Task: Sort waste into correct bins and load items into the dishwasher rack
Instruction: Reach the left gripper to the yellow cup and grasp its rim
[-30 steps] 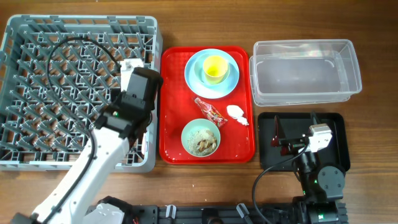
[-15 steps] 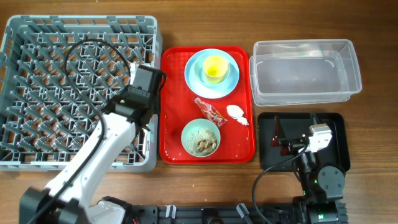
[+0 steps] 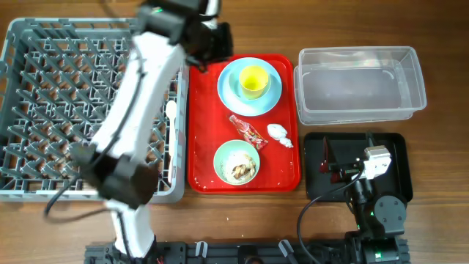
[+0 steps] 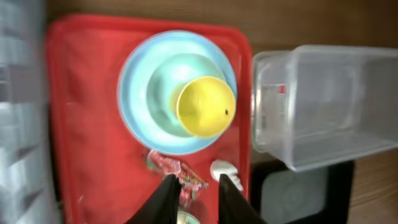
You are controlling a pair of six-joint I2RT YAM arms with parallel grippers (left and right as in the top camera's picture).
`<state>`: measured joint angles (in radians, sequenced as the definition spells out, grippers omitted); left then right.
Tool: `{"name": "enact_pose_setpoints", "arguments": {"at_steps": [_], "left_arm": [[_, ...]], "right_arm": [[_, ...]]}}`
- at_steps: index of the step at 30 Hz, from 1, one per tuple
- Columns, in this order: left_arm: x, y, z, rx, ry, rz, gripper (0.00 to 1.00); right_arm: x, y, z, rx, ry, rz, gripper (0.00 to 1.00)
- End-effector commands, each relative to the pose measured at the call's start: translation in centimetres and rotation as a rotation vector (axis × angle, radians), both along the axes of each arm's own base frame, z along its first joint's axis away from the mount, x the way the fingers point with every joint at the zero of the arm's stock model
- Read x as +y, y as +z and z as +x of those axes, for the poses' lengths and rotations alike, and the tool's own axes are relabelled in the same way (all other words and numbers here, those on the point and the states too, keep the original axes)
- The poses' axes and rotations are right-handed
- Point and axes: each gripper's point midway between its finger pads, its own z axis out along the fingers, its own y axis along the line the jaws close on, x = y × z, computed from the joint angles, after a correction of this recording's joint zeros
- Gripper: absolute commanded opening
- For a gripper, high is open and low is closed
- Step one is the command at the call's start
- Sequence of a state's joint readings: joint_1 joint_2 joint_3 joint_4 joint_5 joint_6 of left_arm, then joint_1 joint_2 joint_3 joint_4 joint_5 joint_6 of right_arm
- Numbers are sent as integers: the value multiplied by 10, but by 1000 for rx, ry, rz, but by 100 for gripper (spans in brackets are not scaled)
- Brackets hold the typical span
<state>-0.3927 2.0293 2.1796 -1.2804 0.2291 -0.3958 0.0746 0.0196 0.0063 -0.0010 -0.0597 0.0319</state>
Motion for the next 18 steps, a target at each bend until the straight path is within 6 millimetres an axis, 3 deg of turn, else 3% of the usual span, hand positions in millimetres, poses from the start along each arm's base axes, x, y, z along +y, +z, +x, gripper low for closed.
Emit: {"name": "enact_pose_setpoints", "arguments": {"at_steps": [1, 4, 6, 10, 18], "left_arm": [[-57, -56, 4, 60, -103, -1, 23], [-84, -92, 11, -1, -130, 124, 24], [-93, -105, 14, -68, -128, 228, 24], [-106, -108, 17, -137, -131, 285, 24], [-100, -135, 20, -112, -123, 343, 22]], "right_arm": [[0, 1, 0, -8, 4, -5, 100], [0, 1, 0, -8, 4, -5, 100], [0, 1, 0, -8, 4, -5, 100], [0, 1, 0, -8, 4, -5, 100], [0, 1, 0, -8, 4, -5, 100]]}}
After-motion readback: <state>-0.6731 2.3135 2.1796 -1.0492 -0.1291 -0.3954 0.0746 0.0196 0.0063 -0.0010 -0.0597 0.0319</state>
